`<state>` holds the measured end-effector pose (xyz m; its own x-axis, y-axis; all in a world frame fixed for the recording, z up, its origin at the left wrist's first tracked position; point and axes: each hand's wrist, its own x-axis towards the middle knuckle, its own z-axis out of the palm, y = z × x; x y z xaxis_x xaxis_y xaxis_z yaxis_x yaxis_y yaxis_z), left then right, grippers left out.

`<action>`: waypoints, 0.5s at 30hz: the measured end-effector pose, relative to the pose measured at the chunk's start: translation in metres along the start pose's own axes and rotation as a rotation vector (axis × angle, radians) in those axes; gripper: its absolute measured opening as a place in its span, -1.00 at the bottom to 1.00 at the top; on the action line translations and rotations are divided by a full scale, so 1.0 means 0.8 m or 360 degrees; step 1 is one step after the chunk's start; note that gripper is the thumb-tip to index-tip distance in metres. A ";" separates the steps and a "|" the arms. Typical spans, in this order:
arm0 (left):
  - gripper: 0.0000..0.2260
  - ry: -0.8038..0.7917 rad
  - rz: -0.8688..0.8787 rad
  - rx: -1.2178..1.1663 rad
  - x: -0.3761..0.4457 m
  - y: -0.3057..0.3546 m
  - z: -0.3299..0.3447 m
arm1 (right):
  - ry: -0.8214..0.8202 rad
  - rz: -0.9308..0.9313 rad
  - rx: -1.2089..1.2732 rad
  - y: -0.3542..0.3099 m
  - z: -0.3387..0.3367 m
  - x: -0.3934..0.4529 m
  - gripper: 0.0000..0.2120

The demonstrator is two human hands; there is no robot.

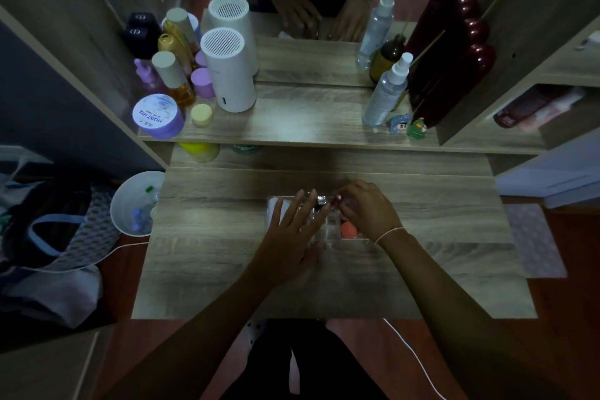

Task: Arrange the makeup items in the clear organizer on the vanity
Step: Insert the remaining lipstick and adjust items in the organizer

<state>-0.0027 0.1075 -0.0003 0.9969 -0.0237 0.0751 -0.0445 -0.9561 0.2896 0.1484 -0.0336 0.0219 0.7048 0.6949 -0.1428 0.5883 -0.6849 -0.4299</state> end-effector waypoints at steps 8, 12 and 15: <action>-0.47 -0.0079 -0.0025 -0.0053 0.000 0.001 0.001 | 0.0008 0.0050 0.0013 -0.005 -0.001 -0.002 -0.78; -0.45 -0.0035 -0.0037 -0.0100 -0.001 -0.003 0.003 | -0.0047 0.0062 0.0036 -0.007 -0.007 -0.003 -0.65; -0.46 0.0107 -0.0167 -0.0179 -0.003 -0.012 0.004 | 0.0003 0.0058 0.0091 -0.005 -0.014 -0.009 -0.56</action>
<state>-0.0047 0.1153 -0.0065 0.9901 0.0977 0.1011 0.0489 -0.9134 0.4042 0.1455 -0.0380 0.0346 0.7263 0.6691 -0.1575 0.5385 -0.6963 -0.4746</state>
